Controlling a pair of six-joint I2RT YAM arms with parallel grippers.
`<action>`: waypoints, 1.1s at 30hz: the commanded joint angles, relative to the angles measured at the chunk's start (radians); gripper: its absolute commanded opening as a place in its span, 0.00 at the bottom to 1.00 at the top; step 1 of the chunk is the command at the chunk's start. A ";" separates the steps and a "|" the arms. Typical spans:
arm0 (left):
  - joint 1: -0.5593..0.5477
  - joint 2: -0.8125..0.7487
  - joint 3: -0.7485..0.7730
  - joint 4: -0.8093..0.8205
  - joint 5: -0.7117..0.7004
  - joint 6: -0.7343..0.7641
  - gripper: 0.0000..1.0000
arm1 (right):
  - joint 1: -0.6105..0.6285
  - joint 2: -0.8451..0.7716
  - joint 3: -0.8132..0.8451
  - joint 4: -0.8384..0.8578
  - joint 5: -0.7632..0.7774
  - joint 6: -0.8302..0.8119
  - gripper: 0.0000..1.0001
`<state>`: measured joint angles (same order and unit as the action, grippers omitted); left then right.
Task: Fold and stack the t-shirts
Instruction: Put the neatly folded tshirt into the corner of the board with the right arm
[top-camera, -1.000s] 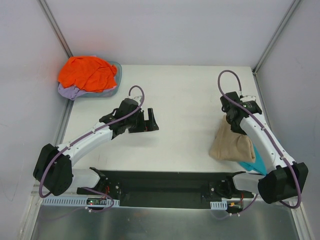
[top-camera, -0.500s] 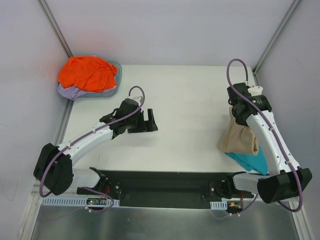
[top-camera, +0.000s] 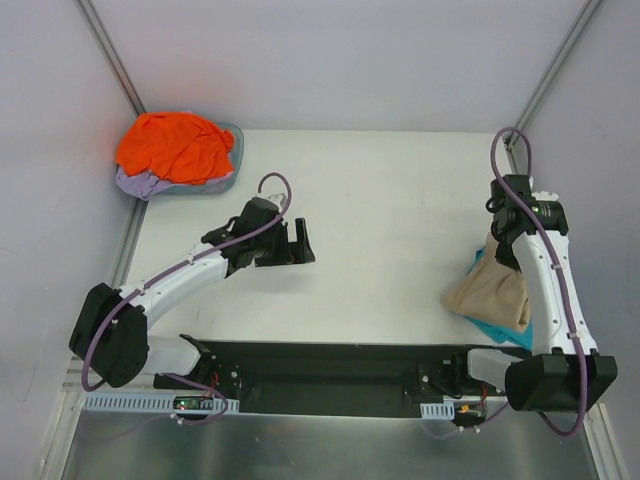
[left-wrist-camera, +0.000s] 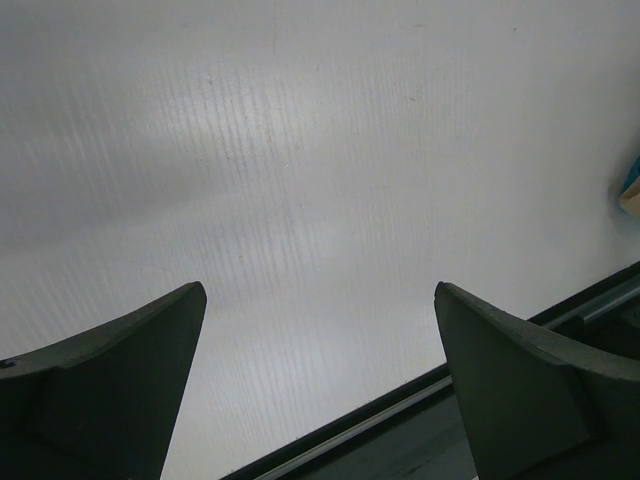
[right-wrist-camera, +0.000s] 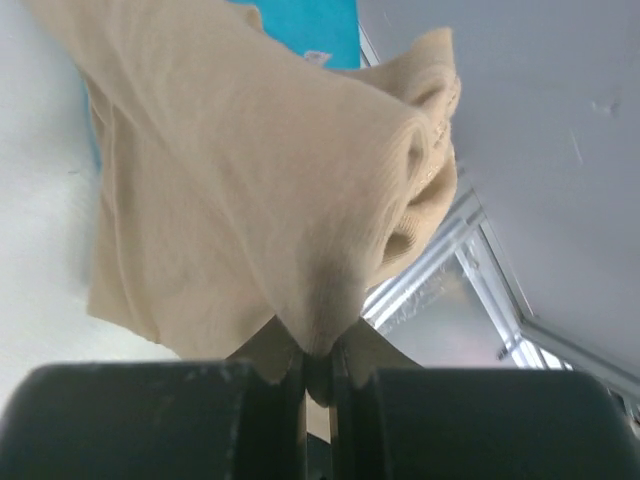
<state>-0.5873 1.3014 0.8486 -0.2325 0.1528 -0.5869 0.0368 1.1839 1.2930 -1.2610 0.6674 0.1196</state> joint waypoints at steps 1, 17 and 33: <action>0.004 0.013 0.032 -0.007 -0.006 0.018 0.99 | -0.130 0.065 -0.073 0.034 -0.035 -0.054 0.01; 0.010 -0.001 0.014 -0.008 -0.016 0.027 0.99 | -0.209 0.298 -0.034 0.066 0.126 -0.024 0.01; 0.014 0.013 0.017 -0.007 -0.001 0.024 0.99 | -0.167 0.060 0.005 0.130 -0.233 -0.245 0.01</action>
<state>-0.5869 1.3231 0.8486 -0.2329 0.1520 -0.5831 -0.1047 1.1698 1.2907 -1.1297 0.4541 -0.0505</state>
